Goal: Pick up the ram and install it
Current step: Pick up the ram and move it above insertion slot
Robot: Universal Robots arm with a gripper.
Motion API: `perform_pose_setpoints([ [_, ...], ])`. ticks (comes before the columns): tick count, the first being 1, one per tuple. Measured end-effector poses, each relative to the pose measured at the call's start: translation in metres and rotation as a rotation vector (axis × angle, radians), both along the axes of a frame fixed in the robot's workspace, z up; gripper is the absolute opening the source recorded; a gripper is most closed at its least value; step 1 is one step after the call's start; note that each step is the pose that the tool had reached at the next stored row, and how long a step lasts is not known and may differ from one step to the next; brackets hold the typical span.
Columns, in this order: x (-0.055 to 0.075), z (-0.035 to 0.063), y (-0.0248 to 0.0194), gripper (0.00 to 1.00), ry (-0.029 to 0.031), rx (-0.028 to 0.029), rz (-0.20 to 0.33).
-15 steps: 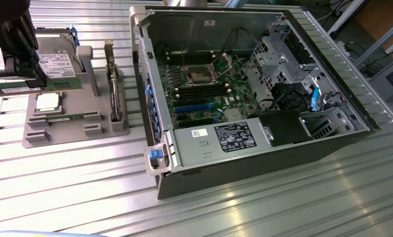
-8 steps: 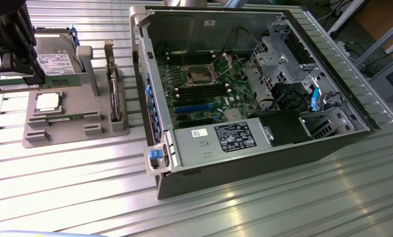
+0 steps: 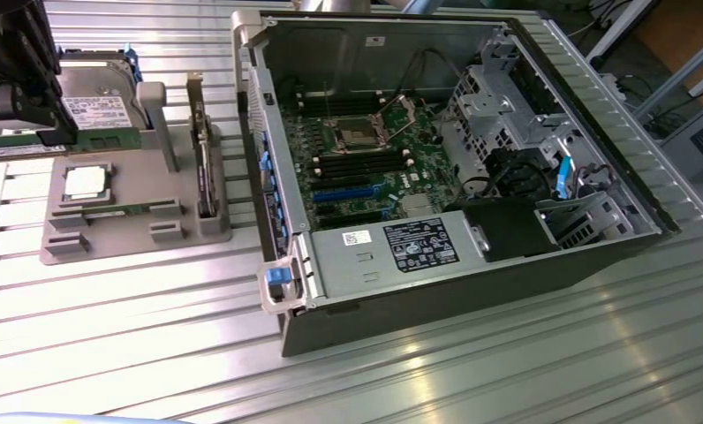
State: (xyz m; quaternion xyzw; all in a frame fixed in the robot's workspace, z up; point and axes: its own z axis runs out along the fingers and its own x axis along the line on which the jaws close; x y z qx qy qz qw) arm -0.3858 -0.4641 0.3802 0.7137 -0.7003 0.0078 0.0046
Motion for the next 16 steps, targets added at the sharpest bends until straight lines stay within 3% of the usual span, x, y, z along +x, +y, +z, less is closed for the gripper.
perform_pose_setpoints([
  [16, 0.000, 0.0160, 0.0000, 0.12, 0.0001, -0.0019, 0.000],
])
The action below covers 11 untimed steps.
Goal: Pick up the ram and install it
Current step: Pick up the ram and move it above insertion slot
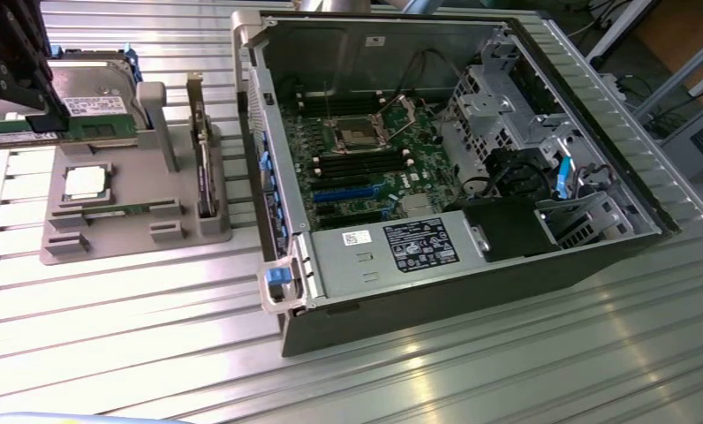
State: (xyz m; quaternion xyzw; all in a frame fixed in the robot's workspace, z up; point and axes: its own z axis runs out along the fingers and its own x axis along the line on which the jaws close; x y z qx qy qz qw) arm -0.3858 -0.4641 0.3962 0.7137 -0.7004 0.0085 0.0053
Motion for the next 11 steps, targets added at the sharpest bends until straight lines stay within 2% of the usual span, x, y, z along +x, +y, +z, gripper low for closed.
perform_pose_setpoints([
  [11, 0.000, 0.0132, 0.0000, 0.12, 0.0000, -0.0004, 0.000],
])
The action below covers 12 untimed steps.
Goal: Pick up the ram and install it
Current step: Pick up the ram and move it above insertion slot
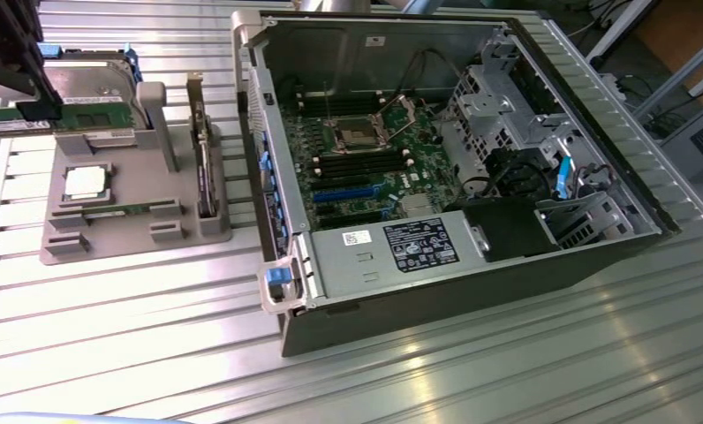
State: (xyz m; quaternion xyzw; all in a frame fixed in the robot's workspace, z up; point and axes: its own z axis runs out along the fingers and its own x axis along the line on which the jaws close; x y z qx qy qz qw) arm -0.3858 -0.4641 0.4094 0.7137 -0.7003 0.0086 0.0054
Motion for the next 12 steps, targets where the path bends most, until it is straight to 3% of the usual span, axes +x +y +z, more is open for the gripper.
perform_pose_setpoints([
  [12, 0.000, 0.0142, 0.0000, 0.12, -0.0001, -0.0005, 0.000],
])
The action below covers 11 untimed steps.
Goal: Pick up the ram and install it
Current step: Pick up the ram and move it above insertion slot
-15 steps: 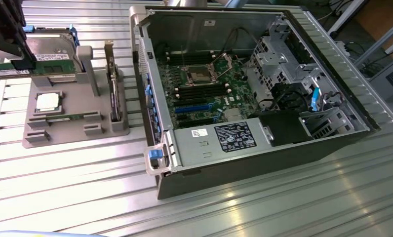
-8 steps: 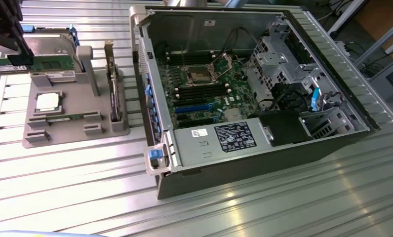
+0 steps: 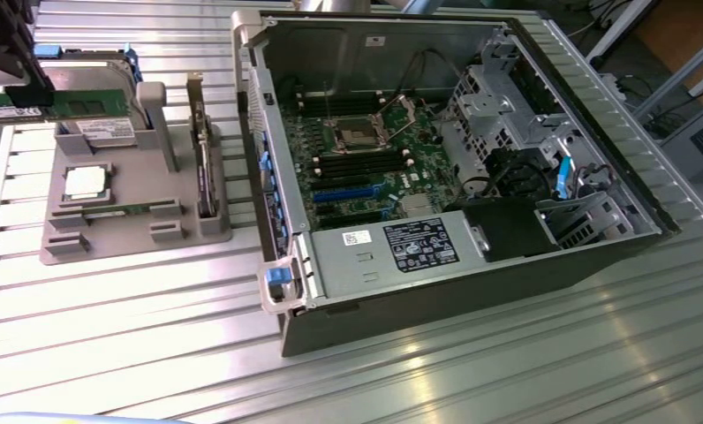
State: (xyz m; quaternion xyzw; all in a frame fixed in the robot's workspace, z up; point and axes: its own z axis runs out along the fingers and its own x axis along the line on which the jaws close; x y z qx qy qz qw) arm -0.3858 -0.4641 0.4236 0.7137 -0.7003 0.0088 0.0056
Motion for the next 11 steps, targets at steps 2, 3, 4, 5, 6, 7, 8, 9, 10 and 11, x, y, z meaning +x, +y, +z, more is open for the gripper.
perform_pose_setpoints([
  [2, 0.0000, 0.0031, 0.0000, 0.12, 0.0000, 0.0000, 0.000],
  [3, 0.0000, 0.0039, 0.0000, 0.12, -0.0001, 0.0001, 0.000],
  [4, 0.0000, 0.0040, 0.0000, 0.12, -0.0001, 0.0001, 0.000],
  [5, 0.0000, 0.0040, 0.0000, 0.12, -0.0001, 0.0000, 0.000],
  [6, 0.0000, 0.0040, 0.0000, 0.12, -0.0001, -0.0001, 0.000],
  [7, 0.0000, 0.0040, 0.0000, 0.12, -0.0001, -0.0001, 0.000],
  [8, 0.0003, 0.0042, 0.0001, 0.12, 0.0001, -0.0002, 0.000],
  [9, 0.0010, 0.0042, 0.0001, 0.12, 0.0002, -0.0003, 0.000],
  [10, 0.0023, 0.0041, 0.0001, 0.12, 0.0000, -0.0001, 0.000],
  [11, 0.0070, 0.0040, 0.0000, 0.12, -0.0001, 0.0000, 0.000],
])
